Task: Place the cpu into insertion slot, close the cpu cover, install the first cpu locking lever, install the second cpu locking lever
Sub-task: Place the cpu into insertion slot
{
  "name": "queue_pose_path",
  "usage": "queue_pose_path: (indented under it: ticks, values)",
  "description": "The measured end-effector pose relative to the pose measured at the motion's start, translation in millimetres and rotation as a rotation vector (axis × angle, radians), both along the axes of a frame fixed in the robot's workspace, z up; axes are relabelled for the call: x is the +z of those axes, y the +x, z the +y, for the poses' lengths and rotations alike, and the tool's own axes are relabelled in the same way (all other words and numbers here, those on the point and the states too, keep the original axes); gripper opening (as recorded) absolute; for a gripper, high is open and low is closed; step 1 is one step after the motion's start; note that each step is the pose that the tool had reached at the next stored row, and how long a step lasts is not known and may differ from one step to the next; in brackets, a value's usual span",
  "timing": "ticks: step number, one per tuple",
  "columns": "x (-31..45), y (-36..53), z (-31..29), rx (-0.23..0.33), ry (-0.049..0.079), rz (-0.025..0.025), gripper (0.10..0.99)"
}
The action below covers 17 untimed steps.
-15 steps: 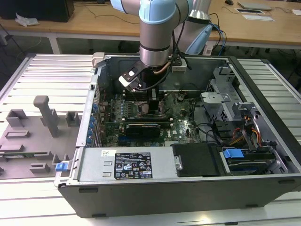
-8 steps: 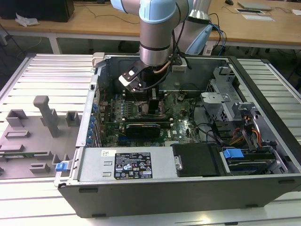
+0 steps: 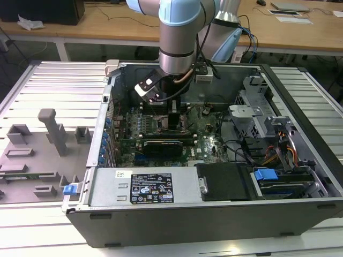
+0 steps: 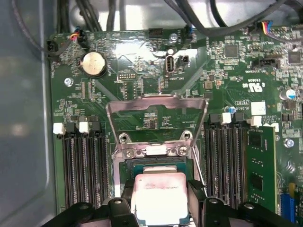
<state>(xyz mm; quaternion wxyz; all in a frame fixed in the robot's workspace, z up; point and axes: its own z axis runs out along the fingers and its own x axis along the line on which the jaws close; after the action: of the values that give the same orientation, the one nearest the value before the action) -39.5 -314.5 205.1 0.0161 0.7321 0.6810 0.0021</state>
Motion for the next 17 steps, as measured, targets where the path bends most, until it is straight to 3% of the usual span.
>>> queue_pose_path:
  ticks: [9, 17]
  values:
    - [-1.0, 1.9, 0.1, -0.006, 0.014, -0.0002, 0.533]
    - [-4.1, 1.9, 0.1, -0.005, 0.015, 0.0000, 0.533]
